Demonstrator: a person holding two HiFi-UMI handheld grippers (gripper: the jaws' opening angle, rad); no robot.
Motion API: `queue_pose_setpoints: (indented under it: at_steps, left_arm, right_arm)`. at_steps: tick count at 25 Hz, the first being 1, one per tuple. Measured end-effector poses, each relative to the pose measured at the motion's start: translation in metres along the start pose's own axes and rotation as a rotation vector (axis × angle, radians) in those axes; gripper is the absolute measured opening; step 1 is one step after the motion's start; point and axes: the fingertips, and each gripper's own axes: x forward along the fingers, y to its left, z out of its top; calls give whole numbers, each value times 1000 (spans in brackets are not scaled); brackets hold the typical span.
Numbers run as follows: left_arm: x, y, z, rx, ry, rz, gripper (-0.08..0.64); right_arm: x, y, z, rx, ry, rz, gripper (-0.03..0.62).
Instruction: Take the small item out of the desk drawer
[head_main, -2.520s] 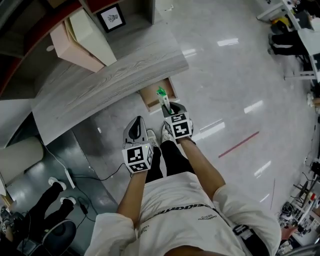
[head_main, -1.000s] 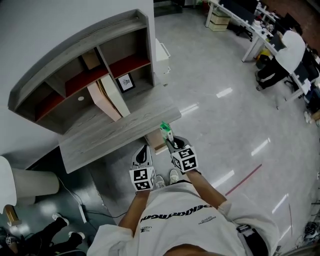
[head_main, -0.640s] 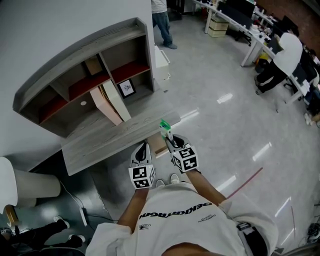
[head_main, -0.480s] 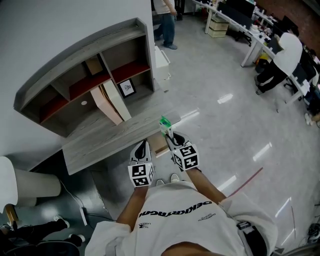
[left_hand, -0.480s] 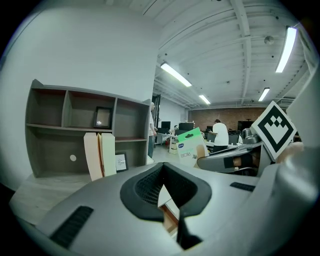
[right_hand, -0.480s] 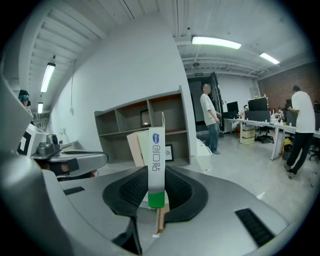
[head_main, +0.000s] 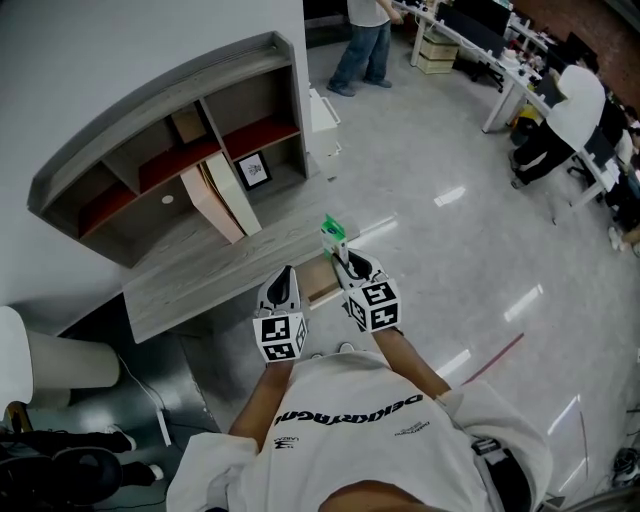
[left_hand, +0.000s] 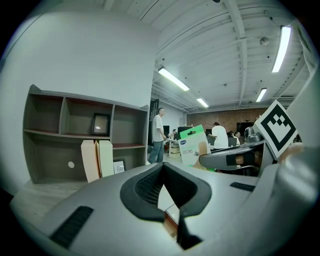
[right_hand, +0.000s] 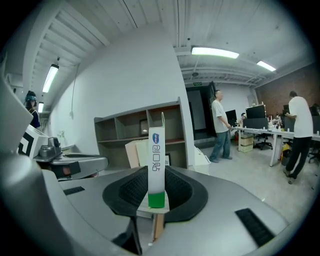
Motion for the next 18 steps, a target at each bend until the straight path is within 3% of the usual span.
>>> queue_pose_setpoints:
  at_steps: [18]
  left_arm:
    - [1,7,2,7,-11,24,15]
  right_arm:
    - [4,-4,6,1,-32,-1,115]
